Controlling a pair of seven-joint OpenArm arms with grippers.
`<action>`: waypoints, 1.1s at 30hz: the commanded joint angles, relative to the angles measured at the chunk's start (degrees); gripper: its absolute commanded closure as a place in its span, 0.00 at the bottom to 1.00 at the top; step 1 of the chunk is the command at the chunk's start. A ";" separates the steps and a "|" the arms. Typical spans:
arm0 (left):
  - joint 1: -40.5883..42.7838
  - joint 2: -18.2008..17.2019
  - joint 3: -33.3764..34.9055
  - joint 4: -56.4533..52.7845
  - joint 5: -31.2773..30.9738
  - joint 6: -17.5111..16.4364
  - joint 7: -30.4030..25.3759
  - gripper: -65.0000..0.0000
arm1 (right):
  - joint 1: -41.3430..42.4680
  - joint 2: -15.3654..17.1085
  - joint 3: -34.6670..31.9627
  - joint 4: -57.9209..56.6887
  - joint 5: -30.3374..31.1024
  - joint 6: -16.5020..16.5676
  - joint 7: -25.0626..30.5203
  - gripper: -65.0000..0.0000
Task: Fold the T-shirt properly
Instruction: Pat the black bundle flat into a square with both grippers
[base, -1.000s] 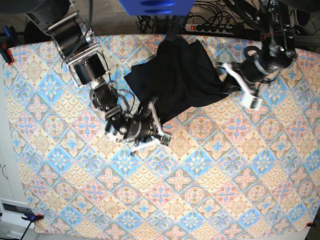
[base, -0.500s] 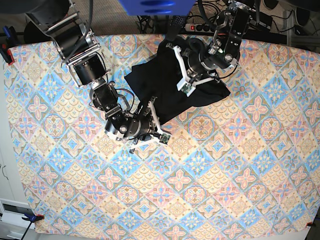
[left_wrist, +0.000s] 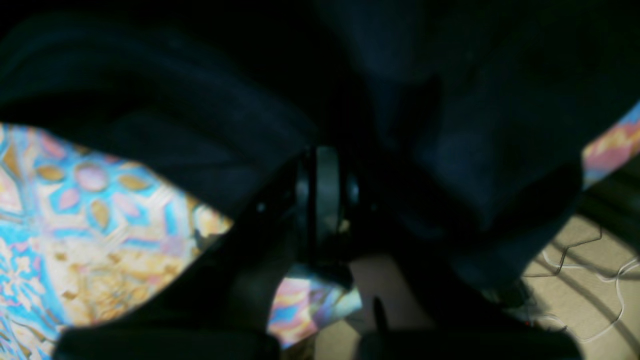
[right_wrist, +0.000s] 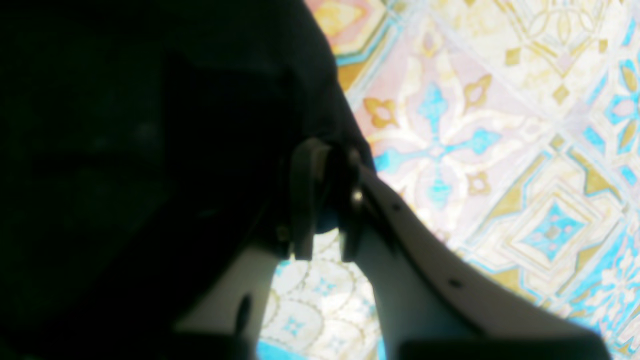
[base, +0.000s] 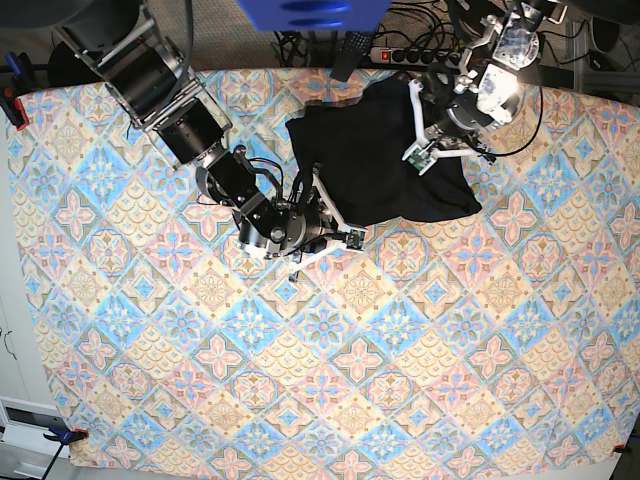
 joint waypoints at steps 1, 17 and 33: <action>-0.25 -0.64 -1.24 0.10 -0.05 0.23 -0.49 0.99 | 1.04 0.05 0.03 0.67 0.32 0.19 -0.23 0.89; -12.56 -1.43 -5.11 -7.46 0.04 2.87 -2.68 0.99 | -6.60 9.46 -0.24 11.22 0.32 0.19 -6.30 0.89; 6.87 0.50 -8.19 16.10 -4.27 2.96 3.29 0.99 | -7.48 11.40 10.31 24.05 0.32 0.19 -9.55 0.89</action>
